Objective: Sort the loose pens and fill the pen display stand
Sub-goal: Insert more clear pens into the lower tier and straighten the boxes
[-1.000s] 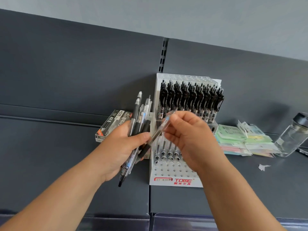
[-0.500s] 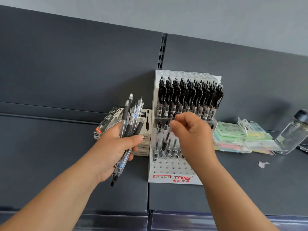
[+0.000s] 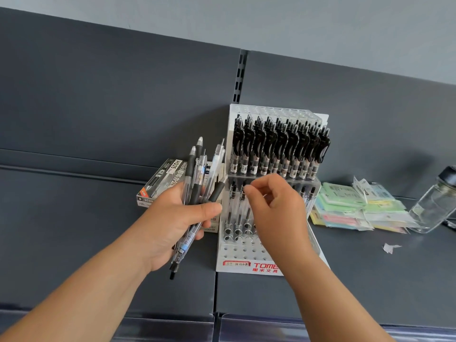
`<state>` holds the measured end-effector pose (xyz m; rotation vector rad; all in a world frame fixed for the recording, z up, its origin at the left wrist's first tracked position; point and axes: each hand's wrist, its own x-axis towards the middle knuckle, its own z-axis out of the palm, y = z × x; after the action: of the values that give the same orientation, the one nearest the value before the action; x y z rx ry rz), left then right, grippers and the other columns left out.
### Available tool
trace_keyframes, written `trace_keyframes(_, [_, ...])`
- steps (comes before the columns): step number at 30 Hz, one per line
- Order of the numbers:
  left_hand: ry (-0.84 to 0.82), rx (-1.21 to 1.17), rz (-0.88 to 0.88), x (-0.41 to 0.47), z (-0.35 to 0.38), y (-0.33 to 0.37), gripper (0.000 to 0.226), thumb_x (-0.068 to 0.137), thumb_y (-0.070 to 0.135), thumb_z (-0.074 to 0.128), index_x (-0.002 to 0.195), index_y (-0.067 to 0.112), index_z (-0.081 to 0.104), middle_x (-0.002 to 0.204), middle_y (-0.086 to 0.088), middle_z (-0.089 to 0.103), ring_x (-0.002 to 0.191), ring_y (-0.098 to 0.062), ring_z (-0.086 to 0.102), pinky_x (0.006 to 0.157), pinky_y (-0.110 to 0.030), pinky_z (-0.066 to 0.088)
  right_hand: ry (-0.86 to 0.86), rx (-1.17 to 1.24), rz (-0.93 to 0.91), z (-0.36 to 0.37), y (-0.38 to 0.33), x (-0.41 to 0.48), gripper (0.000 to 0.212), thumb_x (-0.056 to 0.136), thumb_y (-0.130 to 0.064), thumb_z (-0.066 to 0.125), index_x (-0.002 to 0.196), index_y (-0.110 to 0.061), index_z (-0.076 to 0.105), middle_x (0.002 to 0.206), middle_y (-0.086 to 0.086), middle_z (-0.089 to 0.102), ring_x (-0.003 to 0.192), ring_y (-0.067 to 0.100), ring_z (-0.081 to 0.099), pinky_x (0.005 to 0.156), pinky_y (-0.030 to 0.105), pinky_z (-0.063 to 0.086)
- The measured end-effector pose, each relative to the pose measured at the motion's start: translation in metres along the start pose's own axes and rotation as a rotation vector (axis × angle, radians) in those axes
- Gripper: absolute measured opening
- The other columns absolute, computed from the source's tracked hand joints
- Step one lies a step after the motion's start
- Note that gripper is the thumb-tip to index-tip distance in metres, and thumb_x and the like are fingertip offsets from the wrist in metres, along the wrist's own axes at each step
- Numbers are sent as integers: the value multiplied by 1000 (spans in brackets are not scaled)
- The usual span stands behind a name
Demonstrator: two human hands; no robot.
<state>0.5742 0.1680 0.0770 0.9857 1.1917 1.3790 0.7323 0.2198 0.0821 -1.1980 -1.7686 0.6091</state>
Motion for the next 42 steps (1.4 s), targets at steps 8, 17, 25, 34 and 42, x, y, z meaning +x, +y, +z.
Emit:
trace_keyframes(8, [-36,69,13,-9,14,10,43,62,20,73,99,9,55,74,-6,69,58,-17,61,54,-28,43,-350,722,313,-10,-21,1,10,94,-11,54,88,-13,62,74,1,66,64,11,58,60,23,48])
trace_keyframes(17, [73,-109,-22,-10,12,12,21,79,-1,66,89,13,54,67,-4,58,55,-15,55,43,-23,37,-122,918,369,-38,-1,14,12,92,-3,54,84,-9,60,74,8,65,62,14,62,62,24,54])
trace_keyframes(25, [267,-180,37,-3,16,14,20,80,4,69,88,14,54,65,-1,59,51,-11,53,42,-20,41,-490,279,242,-43,4,3,19,90,2,53,86,-13,63,77,3,67,66,11,63,65,23,54])
trace_keyframes(34, [246,-93,93,-4,34,11,11,83,11,68,84,16,58,61,3,61,50,-9,53,45,-23,39,-387,-50,-175,-17,-12,-4,3,91,-22,62,88,-22,63,70,-8,61,53,4,49,53,23,46])
trace_keyframes(42, [250,-113,34,0,24,8,10,86,17,65,93,13,59,68,-1,61,50,-10,53,43,-22,40,-83,338,-8,-37,0,18,13,89,-14,63,82,-23,68,75,-3,68,66,14,55,62,24,52])
